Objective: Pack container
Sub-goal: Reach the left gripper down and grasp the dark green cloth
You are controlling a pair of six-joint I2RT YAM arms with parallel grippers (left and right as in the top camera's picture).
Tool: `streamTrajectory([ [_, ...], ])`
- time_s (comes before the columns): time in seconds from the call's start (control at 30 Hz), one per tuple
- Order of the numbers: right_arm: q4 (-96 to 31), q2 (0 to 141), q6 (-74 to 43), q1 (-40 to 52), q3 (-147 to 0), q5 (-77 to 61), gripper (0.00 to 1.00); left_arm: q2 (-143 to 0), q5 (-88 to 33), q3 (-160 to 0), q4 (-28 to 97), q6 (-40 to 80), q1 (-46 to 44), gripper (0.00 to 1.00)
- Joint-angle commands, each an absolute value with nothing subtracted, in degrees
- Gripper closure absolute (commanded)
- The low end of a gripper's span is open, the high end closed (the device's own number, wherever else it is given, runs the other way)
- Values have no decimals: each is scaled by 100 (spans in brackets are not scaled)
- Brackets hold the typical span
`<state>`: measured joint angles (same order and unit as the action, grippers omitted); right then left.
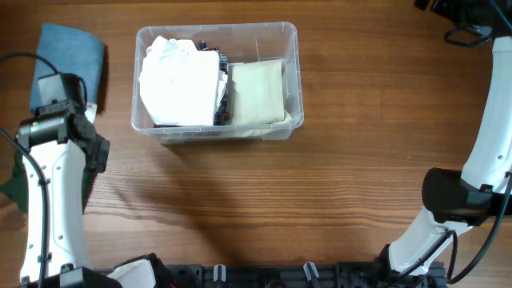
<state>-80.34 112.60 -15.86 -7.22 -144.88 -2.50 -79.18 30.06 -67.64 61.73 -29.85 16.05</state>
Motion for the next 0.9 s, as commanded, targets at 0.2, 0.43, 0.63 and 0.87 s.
streamTrajectory([
  [0.2,-8029,11277,-1669,-709,-14475,-187,0,-8049,2921,-5435,5120,-3682,2014,0],
  [0.43,-8029,11277,-1669,-709,-14475,-187,1,-8106,3859,-4901,4263,-3688,2014,0],
  [0.63,-8029,11277,-1671,-709,-14475,-187,0,-8611,3962,-4869,3879,-3686,2014,0],
  [0.87,-8029,11277,-1667,-709,-14475,-187,0,-9502,4381,-4869,3509,-3682,1632,0],
])
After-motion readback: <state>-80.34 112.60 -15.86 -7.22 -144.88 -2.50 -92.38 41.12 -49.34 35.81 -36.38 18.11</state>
